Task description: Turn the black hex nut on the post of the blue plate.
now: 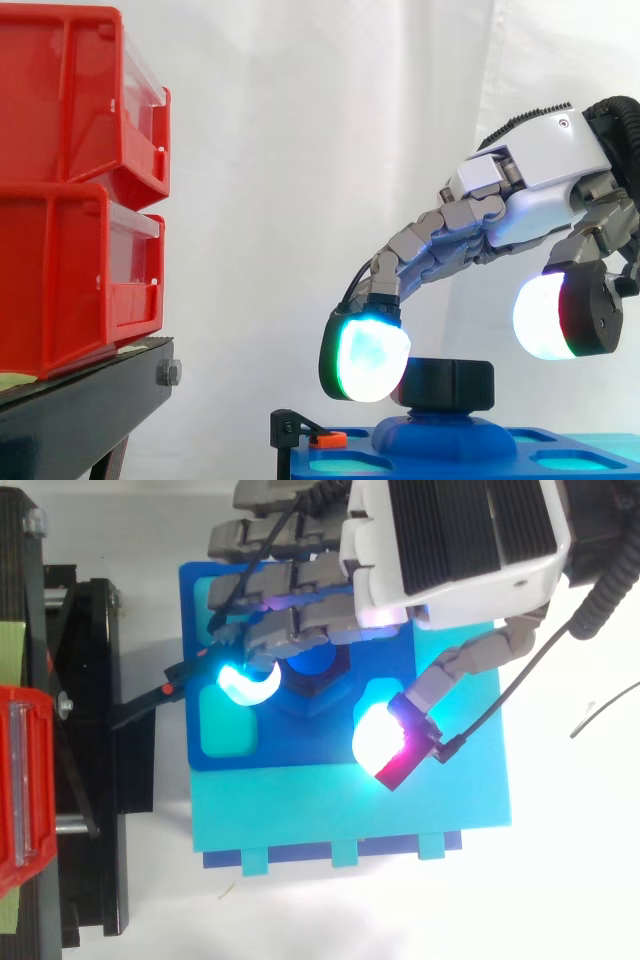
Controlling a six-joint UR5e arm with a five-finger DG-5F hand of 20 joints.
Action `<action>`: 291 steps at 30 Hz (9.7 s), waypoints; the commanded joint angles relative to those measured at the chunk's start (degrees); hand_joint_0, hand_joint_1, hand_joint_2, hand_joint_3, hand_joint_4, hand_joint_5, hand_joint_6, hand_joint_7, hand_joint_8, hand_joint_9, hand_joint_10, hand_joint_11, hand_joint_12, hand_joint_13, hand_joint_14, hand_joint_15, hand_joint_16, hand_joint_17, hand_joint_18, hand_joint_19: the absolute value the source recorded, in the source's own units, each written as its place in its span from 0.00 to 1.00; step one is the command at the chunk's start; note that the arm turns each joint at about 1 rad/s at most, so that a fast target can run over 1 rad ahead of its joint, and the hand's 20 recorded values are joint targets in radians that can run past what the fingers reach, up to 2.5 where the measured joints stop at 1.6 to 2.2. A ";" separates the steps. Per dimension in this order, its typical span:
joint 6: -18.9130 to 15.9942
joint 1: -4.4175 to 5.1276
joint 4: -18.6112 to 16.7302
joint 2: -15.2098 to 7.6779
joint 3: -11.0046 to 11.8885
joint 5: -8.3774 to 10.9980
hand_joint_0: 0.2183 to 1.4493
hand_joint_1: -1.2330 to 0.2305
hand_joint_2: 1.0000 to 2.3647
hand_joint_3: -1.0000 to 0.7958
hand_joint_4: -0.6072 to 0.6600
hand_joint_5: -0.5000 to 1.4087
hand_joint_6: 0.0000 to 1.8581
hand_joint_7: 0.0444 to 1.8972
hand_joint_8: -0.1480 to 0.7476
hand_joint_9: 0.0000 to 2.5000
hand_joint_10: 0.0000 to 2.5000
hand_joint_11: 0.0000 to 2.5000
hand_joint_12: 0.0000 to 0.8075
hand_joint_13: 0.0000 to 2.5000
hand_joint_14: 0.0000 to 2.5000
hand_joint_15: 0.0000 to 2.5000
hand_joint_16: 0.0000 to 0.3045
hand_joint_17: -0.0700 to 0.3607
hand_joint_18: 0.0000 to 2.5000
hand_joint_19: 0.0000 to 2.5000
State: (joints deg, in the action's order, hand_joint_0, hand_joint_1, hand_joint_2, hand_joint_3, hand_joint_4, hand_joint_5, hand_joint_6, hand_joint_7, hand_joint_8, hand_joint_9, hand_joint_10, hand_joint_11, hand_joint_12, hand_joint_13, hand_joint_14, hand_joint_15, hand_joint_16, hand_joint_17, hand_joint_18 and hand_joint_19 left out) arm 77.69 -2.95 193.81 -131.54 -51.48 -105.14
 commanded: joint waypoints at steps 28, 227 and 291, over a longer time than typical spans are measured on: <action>0.00 -0.39 -3.00 -1.52 0.15 -1.56 0.18 0.46 0.00 0.28 0.59 0.15 0.27 0.37 0.37 0.11 0.00 0.00 0.39 0.08 0.00 0.03 0.16 0.41 0.00 0.06; 2.29 -2.59 1.30 -1.61 5.16 -4.37 0.18 0.46 0.00 0.28 0.59 0.15 0.27 0.37 0.38 0.12 0.00 0.00 0.39 0.10 0.00 0.04 0.16 0.41 0.00 0.06; 3.25 -2.32 -1.16 -1.61 1.82 -4.55 0.19 0.46 0.00 0.28 0.59 0.15 0.27 0.37 0.37 0.12 0.00 0.00 0.39 0.11 0.00 0.04 0.16 0.41 0.00 0.07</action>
State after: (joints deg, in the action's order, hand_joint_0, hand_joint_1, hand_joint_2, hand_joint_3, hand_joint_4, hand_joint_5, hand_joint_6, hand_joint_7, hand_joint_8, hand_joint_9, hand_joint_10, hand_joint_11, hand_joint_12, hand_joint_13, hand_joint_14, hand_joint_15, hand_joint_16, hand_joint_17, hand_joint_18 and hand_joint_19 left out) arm 80.72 -4.88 192.70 -133.15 -49.66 -109.26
